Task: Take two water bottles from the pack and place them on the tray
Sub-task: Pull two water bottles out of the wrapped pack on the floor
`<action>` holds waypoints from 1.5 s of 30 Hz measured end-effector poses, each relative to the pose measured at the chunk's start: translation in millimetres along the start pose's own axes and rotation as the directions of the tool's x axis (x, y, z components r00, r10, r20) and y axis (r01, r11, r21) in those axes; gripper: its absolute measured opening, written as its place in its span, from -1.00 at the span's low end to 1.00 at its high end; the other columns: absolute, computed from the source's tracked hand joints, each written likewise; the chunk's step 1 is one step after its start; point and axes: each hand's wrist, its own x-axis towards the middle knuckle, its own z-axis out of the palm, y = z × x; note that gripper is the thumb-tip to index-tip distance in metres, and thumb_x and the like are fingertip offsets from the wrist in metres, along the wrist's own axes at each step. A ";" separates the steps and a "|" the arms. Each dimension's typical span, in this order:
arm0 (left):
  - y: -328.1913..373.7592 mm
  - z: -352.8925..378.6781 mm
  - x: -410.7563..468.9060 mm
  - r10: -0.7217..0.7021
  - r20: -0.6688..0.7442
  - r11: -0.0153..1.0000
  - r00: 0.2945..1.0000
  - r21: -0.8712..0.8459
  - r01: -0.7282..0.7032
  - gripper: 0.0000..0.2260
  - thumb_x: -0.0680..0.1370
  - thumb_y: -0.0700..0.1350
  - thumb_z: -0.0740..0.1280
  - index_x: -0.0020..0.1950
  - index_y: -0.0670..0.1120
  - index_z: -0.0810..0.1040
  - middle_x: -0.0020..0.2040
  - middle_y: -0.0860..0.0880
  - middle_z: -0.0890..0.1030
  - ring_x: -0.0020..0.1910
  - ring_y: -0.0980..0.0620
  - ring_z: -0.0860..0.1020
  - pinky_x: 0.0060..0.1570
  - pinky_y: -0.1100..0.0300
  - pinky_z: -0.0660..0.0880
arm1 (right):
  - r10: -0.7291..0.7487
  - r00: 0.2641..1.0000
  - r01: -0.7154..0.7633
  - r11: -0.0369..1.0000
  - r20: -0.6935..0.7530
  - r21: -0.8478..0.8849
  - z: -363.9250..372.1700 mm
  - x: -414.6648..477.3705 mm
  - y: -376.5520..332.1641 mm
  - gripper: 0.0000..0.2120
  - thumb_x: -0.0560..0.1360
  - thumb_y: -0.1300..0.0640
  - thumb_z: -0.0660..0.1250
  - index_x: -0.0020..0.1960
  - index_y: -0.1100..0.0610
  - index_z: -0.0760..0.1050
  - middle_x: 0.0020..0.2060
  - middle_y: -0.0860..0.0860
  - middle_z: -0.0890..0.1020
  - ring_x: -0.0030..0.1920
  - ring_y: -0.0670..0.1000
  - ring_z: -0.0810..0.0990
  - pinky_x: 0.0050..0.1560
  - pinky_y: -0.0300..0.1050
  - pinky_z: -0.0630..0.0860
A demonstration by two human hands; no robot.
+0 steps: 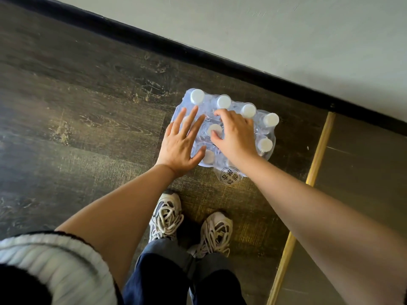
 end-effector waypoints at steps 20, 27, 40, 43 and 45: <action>1.1 -4.0 1.5 0.013 0.031 1.000 0.999 0.001 -0.013 -0.36 0.45 0.18 0.10 0.46 -0.12 0.19 0.51 -0.18 0.16 0.49 -0.22 0.10 0.34 -0.16 0.25 | -0.081 0.996 0.086 0.985 -0.034 0.153 -36.3 -12.2 -6.6 -0.72 0.25 0.31 0.47 -0.06 0.27 0.53 -0.07 0.19 0.59 -0.10 0.18 0.58 -0.16 -0.07 0.44; 25.1 -37.1 -3.8 -0.097 0.086 0.988 0.992 -0.111 0.106 -0.24 0.43 0.30 0.06 0.50 -0.10 0.01 0.55 -0.12 0.05 0.52 -0.04 -0.06 0.47 -0.06 -0.04 | -0.114 0.984 0.134 0.980 -0.134 0.148 -118.8 -50.9 -43.2 -0.67 0.20 0.29 0.54 -0.08 0.28 0.54 -0.11 0.21 0.62 -0.11 0.16 0.59 -0.16 -0.08 0.54; 63.0 -109.4 -34.8 -0.273 -0.082 0.767 0.959 -0.620 0.166 -0.48 0.26 0.07 0.42 0.18 0.01 0.43 0.02 0.24 0.51 -0.02 0.29 0.48 -0.06 0.65 0.25 | -0.139 0.964 0.203 0.935 -0.227 0.290 -136.6 -75.2 -97.4 -0.68 0.23 0.27 0.50 -0.04 0.25 0.53 -0.13 0.14 0.60 -0.11 -0.01 0.55 -0.06 -0.32 0.44; 56.5 -107.3 -29.5 -0.287 -0.104 0.771 0.952 -0.616 0.165 -0.45 0.22 0.02 0.52 0.15 0.00 0.43 0.01 0.15 0.53 -0.05 0.26 0.48 -0.08 0.66 0.26 | -0.054 0.970 0.169 0.852 -0.238 0.496 -111.6 -79.9 -75.9 -0.66 0.41 0.05 0.35 0.12 0.20 0.46 -0.02 0.10 0.55 -0.05 -0.13 0.49 -0.04 -0.44 0.44; 57.9 -106.5 -25.9 -0.311 -0.095 0.749 0.946 -0.637 0.182 -0.43 0.21 0.00 0.56 0.14 0.08 0.40 0.02 0.16 0.54 -0.02 0.26 0.47 -0.08 0.66 0.28 | 0.126 0.958 0.030 0.849 -0.258 0.528 -91.4 -81.2 -55.0 -0.68 0.47 0.05 0.27 0.16 0.17 0.42 0.01 0.09 0.53 -0.02 -0.08 0.52 -0.03 -0.39 0.46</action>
